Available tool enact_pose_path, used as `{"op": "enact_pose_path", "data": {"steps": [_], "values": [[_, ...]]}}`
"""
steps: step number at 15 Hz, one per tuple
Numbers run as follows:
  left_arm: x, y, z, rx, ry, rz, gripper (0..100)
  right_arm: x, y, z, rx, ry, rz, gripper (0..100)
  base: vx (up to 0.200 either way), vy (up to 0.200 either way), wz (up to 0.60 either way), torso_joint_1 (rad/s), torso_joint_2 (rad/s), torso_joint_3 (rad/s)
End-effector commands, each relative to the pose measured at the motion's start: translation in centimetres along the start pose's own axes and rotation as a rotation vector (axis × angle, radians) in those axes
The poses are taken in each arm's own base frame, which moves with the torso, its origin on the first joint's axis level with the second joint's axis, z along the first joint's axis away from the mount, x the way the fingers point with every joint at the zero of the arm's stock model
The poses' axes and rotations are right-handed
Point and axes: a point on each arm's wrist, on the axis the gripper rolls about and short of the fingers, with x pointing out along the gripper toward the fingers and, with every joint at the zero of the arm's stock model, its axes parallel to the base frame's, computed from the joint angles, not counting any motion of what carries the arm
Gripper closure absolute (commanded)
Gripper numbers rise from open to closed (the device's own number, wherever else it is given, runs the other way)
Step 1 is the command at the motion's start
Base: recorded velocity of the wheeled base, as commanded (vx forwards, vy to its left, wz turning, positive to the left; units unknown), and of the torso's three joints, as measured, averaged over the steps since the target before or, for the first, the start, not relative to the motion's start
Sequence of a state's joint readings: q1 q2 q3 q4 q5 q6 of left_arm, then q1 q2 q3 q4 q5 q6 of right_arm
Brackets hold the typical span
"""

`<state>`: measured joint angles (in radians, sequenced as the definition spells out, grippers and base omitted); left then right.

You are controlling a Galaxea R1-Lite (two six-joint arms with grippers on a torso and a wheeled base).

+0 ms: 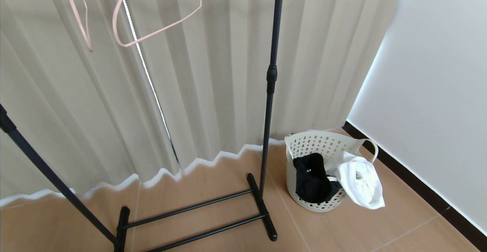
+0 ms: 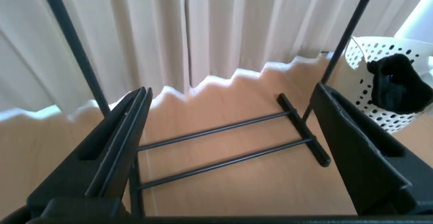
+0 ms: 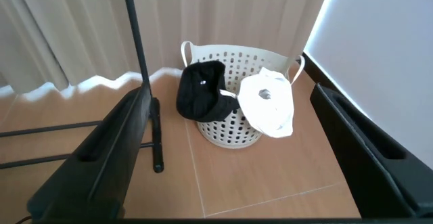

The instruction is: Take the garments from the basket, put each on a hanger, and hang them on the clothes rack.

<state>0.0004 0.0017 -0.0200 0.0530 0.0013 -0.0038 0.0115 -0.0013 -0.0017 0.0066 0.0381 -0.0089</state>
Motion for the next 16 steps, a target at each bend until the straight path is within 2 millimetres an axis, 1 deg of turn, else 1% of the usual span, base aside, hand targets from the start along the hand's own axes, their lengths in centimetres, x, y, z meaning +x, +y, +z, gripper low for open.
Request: {"op": "enact_pose_path", "data": {"steps": [1, 8, 15, 16], "values": [[0.00, 0.00, 0.05, -0.001, -0.001, 0.001, 0, 0.01, 0.00, -0.01, 0.000, 0.003, 0.001, 0, 0.000, -0.200, 0.00, -0.002, 0.01, 0.002], [0.00, 0.00, 0.05, -0.001, -0.001, 0.001, 0, 0.01, 0.00, -0.01, 0.001, 0.003, 0.000, 0, 0.000, -0.200, 0.00, 0.003, 0.00, 0.004], [0.01, 0.00, 0.01, -0.001, 0.001, 0.001, 0, 0.01, 0.00, -0.01, -0.002, 0.003, 0.000, 0, 0.200, 0.000, 0.00, 0.002, 0.00, 0.005], [0.01, 0.00, 0.01, -0.001, 0.001, 0.003, 0, 0.01, -0.01, -0.01, 0.001, 0.003, -0.002, 0, 0.000, 0.000, 0.00, 0.000, 0.00, 0.000]]}}
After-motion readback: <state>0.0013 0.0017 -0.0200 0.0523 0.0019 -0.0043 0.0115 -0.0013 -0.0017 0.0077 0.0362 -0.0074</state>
